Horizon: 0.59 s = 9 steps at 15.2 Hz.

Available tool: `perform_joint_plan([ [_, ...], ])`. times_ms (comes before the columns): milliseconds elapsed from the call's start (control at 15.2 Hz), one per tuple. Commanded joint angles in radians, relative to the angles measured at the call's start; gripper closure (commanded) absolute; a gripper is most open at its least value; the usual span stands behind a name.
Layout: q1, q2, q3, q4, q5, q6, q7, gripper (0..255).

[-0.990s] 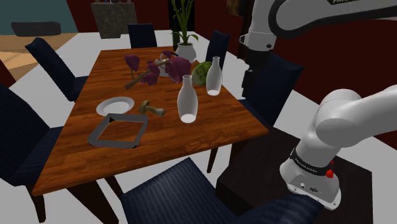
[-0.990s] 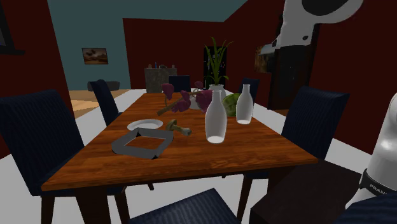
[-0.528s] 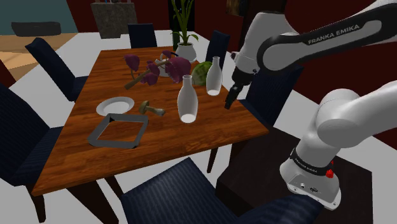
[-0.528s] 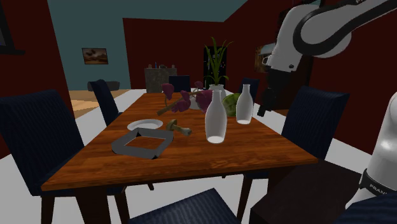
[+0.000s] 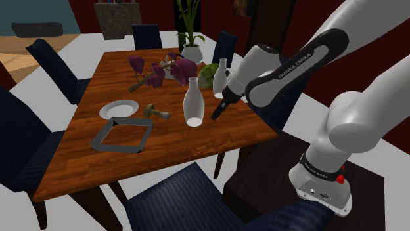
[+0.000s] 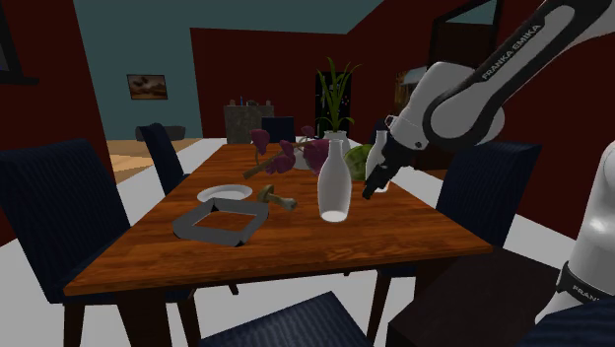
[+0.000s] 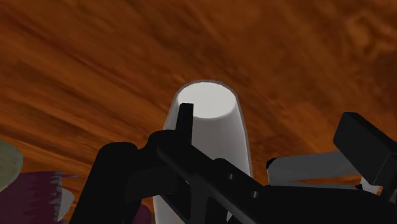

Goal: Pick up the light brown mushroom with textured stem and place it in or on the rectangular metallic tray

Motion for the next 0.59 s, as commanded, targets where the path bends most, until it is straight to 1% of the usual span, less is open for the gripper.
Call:
perform_joint_plan([
  [0, 0.004, 0.128, 0.012, 0.024, 0.005, 0.179, -0.001, 0],
  [132, -0.008, 0.254, 0.031, 0.060, 0.004, 0.333, -0.005, 0],
  [330, -0.033, 0.439, 0.074, 0.137, 0.042, 0.537, -0.051, 0],
  [528, -0.009, 0.606, 0.057, 0.233, 0.044, 0.704, -0.078, 0],
])
